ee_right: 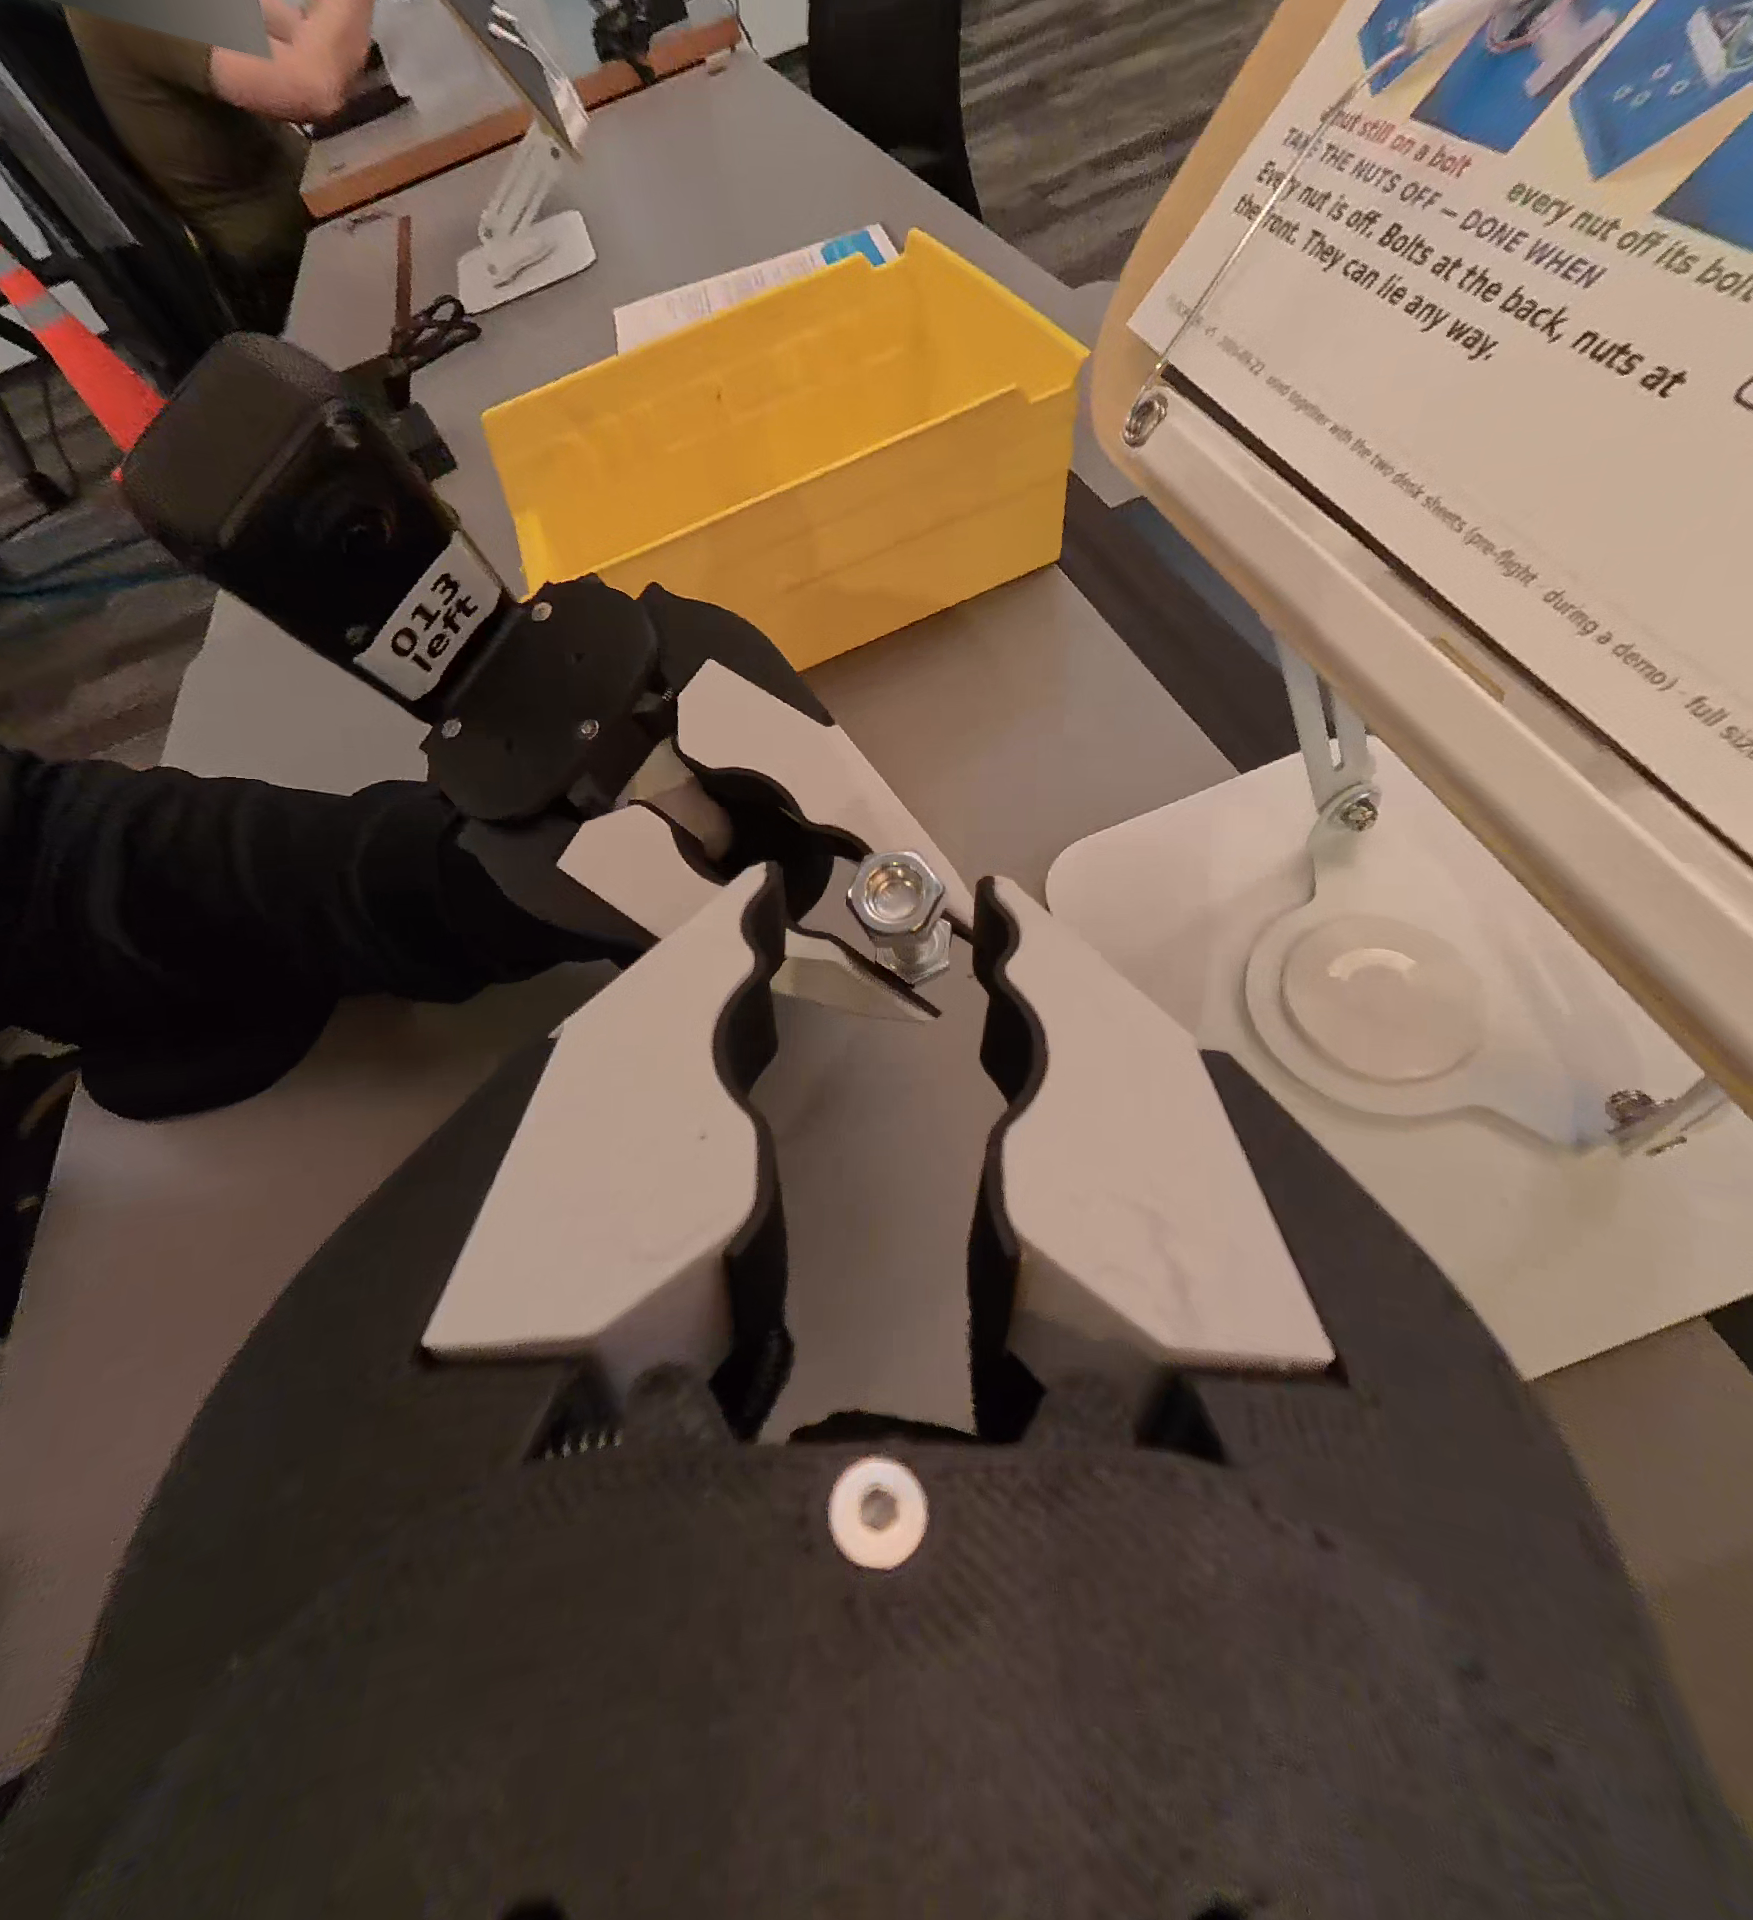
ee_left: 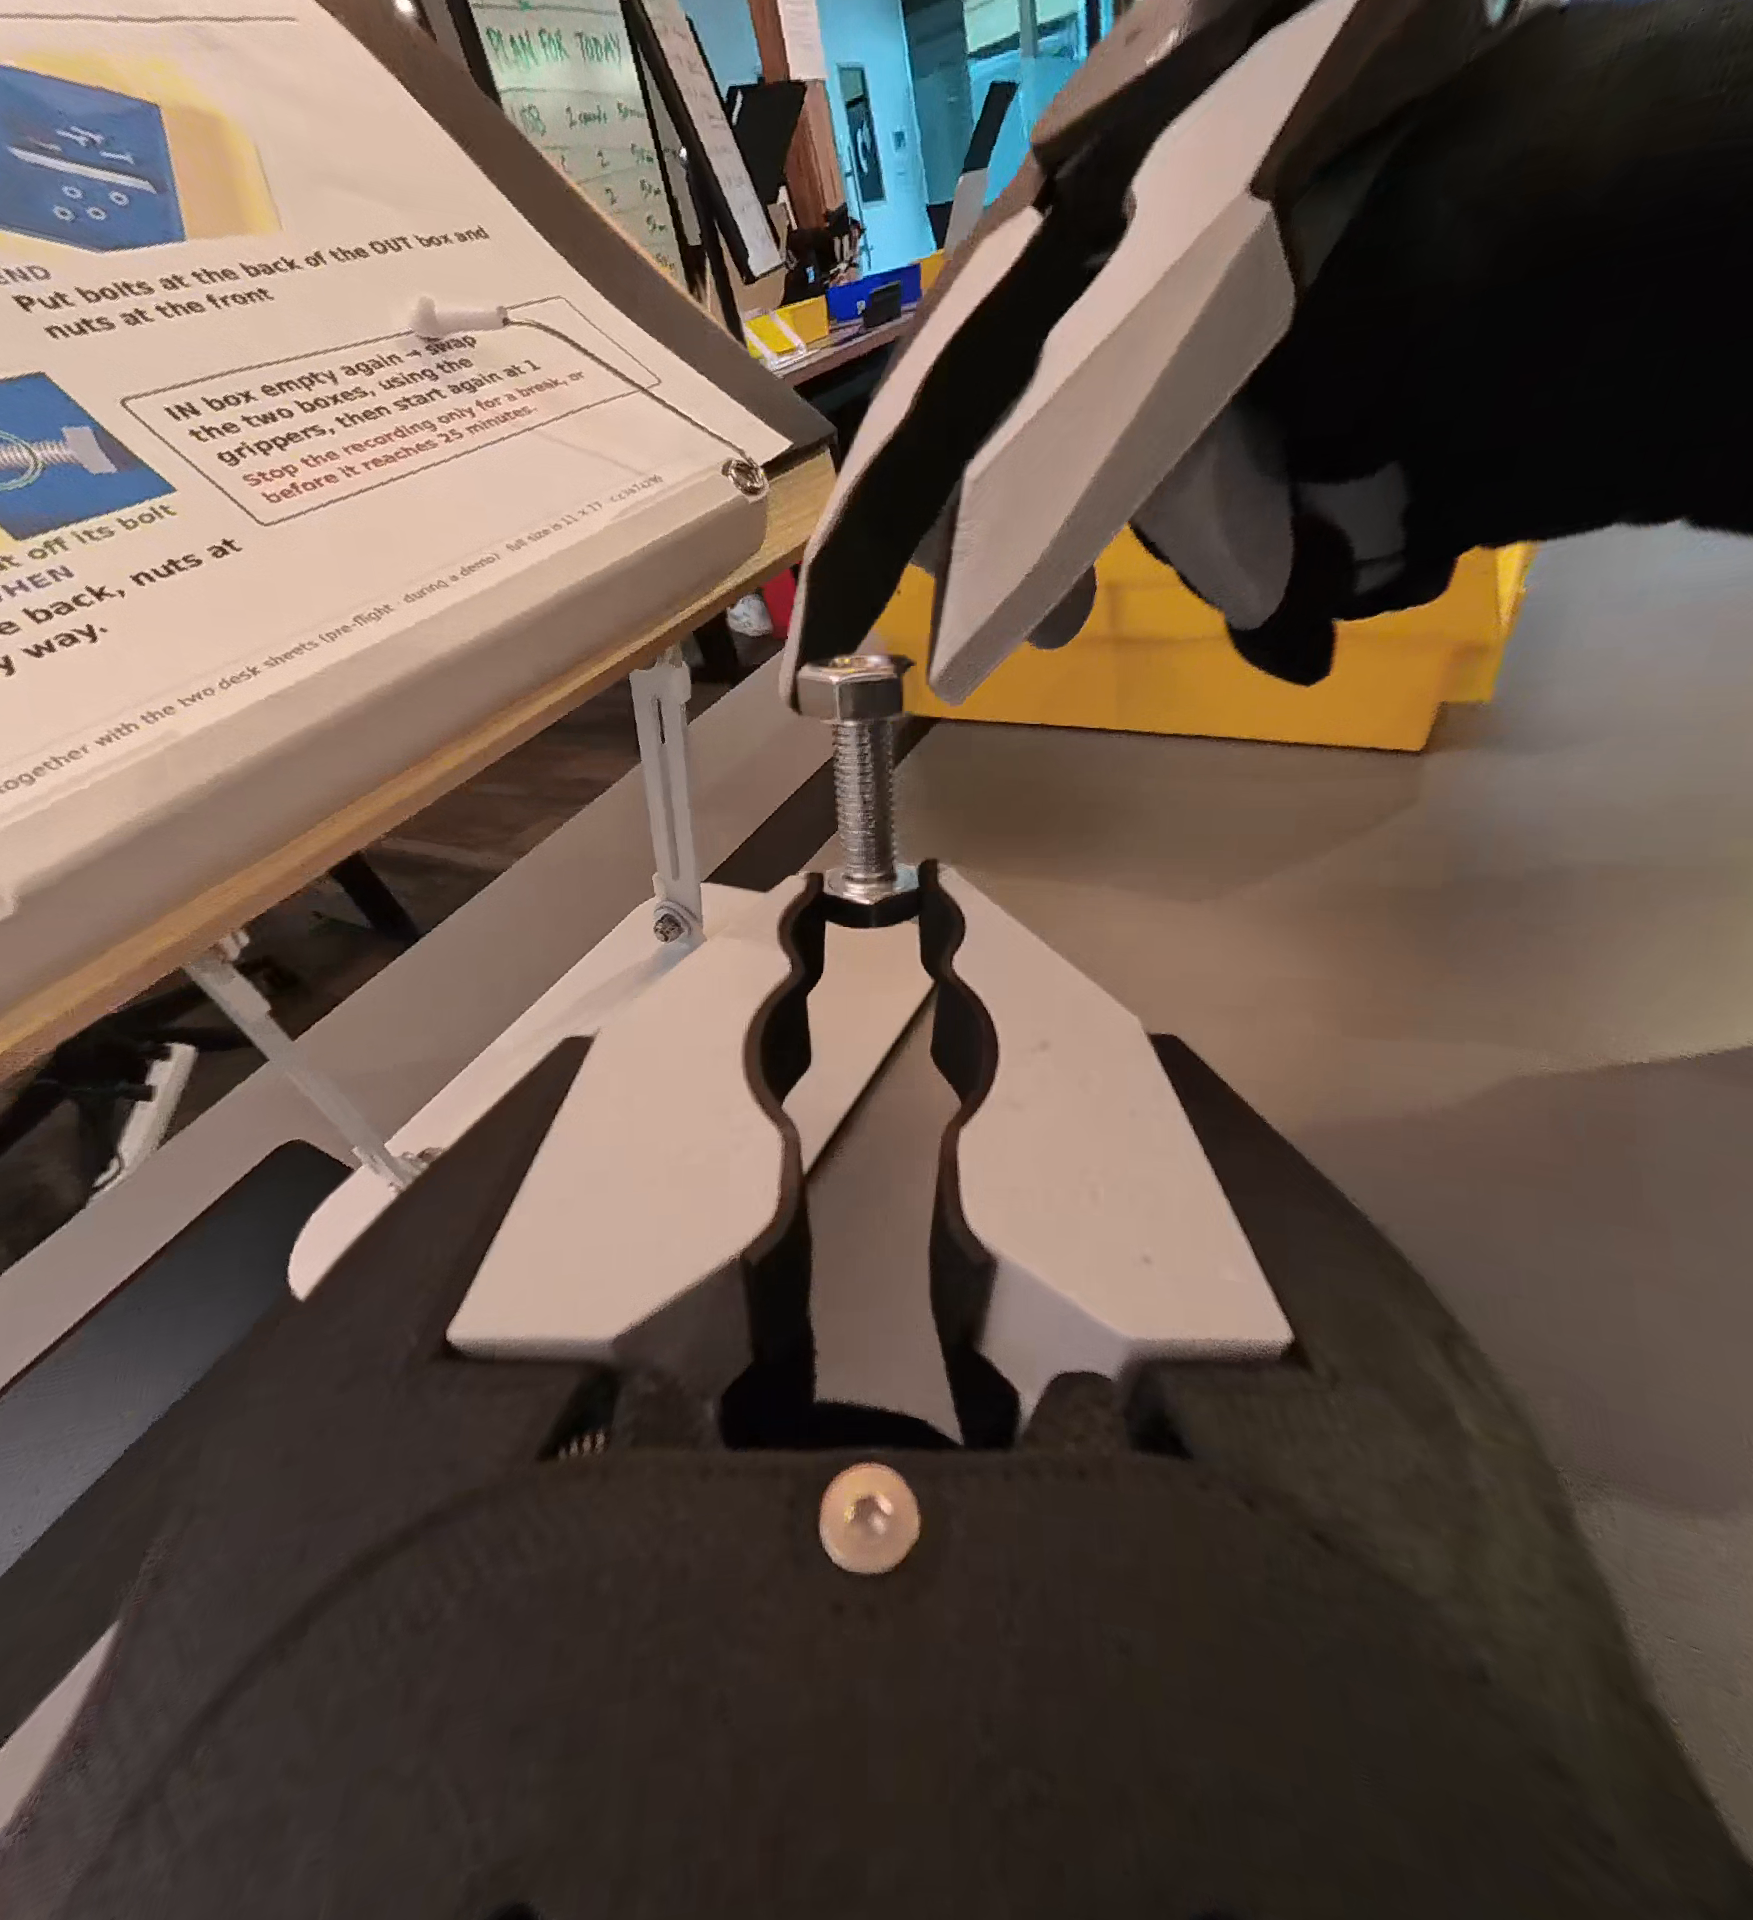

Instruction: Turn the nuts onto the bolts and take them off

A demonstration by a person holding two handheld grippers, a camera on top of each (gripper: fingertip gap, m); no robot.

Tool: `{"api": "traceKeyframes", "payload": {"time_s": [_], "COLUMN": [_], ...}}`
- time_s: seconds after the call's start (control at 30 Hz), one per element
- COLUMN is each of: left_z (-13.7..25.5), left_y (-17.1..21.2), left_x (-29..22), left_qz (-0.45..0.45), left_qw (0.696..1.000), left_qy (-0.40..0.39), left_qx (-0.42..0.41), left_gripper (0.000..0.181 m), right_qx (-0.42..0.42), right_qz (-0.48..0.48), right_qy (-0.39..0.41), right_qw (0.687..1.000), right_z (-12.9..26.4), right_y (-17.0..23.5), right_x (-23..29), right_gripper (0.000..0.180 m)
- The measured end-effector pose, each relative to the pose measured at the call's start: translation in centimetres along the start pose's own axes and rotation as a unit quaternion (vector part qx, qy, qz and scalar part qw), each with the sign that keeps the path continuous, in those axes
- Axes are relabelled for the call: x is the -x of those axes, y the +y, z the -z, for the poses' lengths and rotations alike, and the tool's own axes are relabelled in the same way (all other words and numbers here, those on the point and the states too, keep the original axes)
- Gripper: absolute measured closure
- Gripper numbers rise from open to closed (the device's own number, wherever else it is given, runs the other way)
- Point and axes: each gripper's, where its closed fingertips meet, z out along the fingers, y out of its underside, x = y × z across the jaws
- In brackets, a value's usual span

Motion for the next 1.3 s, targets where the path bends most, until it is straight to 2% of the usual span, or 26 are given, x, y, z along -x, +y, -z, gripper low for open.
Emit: {"api": "traceKeyframes", "payload": {"time_s": [0.2, 0.3, 0.5, 0.6, 0.73, 0.77, 0.8, 0.83, 0.97, 1.07, 1.17, 1.27, 1.3], "left_z": [-0.1, -0.1, 0.0, 0.0, -0.1, -0.1, -0.1, -0.1, -0.1, 0.0, -0.1, -0.2, -0.3], "left_y": [0.0, 0.1, -0.1, 0.1, 0.3, 0.3, 0.2, 0.1, 0.1, 0.1, 0.2, 0.2, 0.2], "left_x": [-0.1, -0.1, -0.2, -0.3, -0.5, -0.5, -0.5, -0.5, -0.3, -0.1, -0.2, -0.4, -0.5], "left_qz": [-0.011, -0.012, -0.005, 0.001, 0.002, 0.003, 0.004, 0.006, 0.007, 0.003, -0.007, -0.015, -0.017], "left_qw": [1.000, 1.000, 1.000, 1.000, 1.000, 1.000, 1.000, 1.000, 1.000, 1.000, 1.000, 1.000, 1.000], "left_qy": [-0.006, -0.004, 0.007, 0.015, 0.019, 0.020, 0.020, 0.021, 0.016, 0.009, 0.004, 0.002, 0.003], "left_qx": [0.005, 0.007, 0.003, 0.003, 0.006, 0.004, 0.002, 0.001, 0.000, 0.002, 0.006, 0.010, 0.010], "left_gripper": [0.165, 0.165, 0.165, 0.165, 0.165, 0.165, 0.165, 0.165, 0.165, 0.165, 0.165, 0.165, 0.165], "right_qx": [0.015, 0.030, 0.082, 0.128, 0.189, 0.201, 0.208, 0.211, 0.196, 0.165, 0.125, 0.120, 0.125], "right_qz": [-0.003, 0.006, 0.108, 0.193, 0.313, 0.327, 0.330, 0.326, 0.261, 0.150, 0.056, 0.016, 0.014], "right_qy": [0.023, 0.023, 0.013, 0.003, 0.017, 0.021, 0.025, 0.025, 0.045, 0.060, 0.039, 0.023, 0.023], "right_qw": [1.000, 0.999, 0.991, 0.973, 0.930, 0.923, 0.920, 0.921, 0.944, 0.973, 0.990, 0.992, 0.992], "right_z": [0.1, 0.1, 0.0, -0.1, -0.1, -0.1, -0.1, -0.2, 0.2, 0.6, 0.5, 0.0, -0.1], "right_y": [-0.2, 0.0, -0.1, 0.2, 0.3, 0.3, 0.3, 0.4, 0.3, 0.2, 0.1, 0.6, 0.9], "right_x": [-0.3, -0.3, 0.0, 0.2, 0.0, 0.0, -0.1, 0.0, -0.2, -0.6, -0.2, 0.1, 0.0], "right_gripper": [0.163, 0.164, 0.164, 0.164, 0.166, 0.163, 0.151, 0.145, 0.142, 0.146, 0.149, 0.153, 0.161]}}
